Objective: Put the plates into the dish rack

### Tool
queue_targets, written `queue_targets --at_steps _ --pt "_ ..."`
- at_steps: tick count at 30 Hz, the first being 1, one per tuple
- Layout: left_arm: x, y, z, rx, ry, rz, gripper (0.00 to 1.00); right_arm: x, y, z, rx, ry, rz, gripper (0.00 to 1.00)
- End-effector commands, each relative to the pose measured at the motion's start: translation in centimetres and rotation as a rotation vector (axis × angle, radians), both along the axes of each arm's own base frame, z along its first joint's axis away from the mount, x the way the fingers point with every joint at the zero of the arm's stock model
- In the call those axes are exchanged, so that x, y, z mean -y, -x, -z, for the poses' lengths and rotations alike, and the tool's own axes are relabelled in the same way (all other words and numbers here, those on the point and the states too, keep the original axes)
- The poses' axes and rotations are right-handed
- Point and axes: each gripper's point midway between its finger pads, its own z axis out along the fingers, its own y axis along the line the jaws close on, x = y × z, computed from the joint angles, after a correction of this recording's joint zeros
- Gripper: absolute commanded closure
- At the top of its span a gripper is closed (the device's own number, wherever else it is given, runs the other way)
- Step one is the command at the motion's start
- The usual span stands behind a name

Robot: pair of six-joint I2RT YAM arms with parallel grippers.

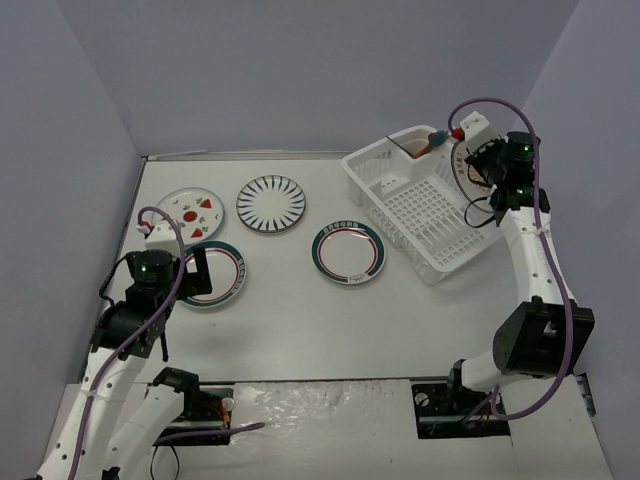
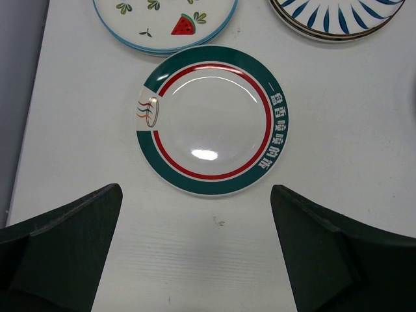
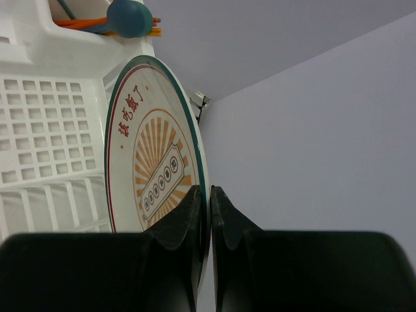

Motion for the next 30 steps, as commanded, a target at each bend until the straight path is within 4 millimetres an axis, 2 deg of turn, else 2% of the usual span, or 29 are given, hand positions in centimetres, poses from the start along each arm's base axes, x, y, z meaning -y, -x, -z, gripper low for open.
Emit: queue_targets --at_steps 1,6,11,16,19,25,30 --pt "-0.6 -0.8 -2.2 0.089 -0.019 -0.026 0.03 0.9 -1.9 -3.0 0.136 0.073 -0.007 1.0" --pt "-0.9 -0.6 -2.6 0.117 -0.021 -0.037 0.03 1.8 -2.2 -0.8 0.094 0.082 0.003 1.0" --pt "-0.9 -0.6 -2.6 0.115 -0.022 -0.038 0.03 2.9 -2.0 0.4 0.09 0.087 0.028 1.0" --pt "-0.8 -0.7 -2.6 0.113 -0.019 -0.03 0.03 3.4 -2.1 0.8 0.096 0.089 0.042 1.0" --pt "-0.8 -0.6 -2.6 0.115 -0.019 -0.032 0.03 3.3 -1.9 0.0 0.123 0.083 0.044 1.0" --pt "-0.7 -0.7 -2.5 0.109 -0.018 -0.028 0.03 3.2 -1.3 -3.0 0.199 0.085 0.046 1.0" --pt "-0.7 -0.8 -2.5 0.111 -0.018 -0.026 0.03 3.2 -1.2 -3.9 0.221 0.092 0.05 1.0"
